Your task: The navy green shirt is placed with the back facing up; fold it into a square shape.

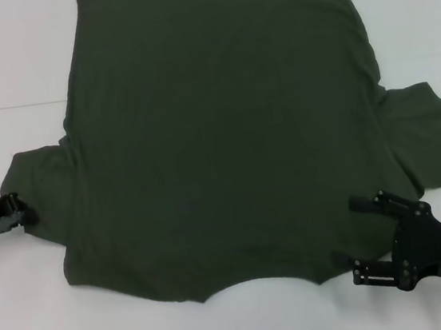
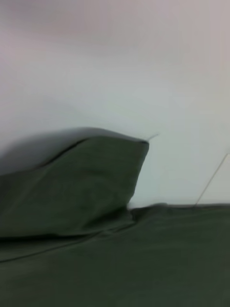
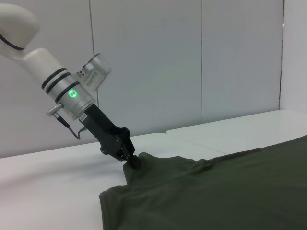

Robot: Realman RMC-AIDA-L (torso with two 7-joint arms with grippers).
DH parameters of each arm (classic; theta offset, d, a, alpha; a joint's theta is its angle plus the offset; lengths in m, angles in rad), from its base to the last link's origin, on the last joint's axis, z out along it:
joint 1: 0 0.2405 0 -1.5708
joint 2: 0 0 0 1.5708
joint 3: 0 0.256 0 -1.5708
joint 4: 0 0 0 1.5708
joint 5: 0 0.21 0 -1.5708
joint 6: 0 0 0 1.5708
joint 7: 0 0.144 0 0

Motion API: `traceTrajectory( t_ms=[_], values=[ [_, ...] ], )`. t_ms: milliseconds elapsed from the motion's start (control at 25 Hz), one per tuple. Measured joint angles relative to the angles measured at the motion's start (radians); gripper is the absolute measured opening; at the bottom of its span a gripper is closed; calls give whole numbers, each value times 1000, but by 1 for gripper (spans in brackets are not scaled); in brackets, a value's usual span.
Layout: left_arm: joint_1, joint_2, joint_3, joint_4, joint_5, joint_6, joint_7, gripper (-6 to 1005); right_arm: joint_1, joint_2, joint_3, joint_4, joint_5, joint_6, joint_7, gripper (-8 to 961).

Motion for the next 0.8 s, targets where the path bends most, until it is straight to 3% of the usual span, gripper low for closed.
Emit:
traceTrajectory(
  t_ms=[320, 800],
  values=[
    [12, 1, 0, 58, -6, 6, 28, 12, 0, 0, 6, 0, 0, -1, -2, 944],
    [17, 27, -3, 151, -6, 27, 32, 14, 2, 0, 8, 5, 1, -3, -4, 943]
  ],
)
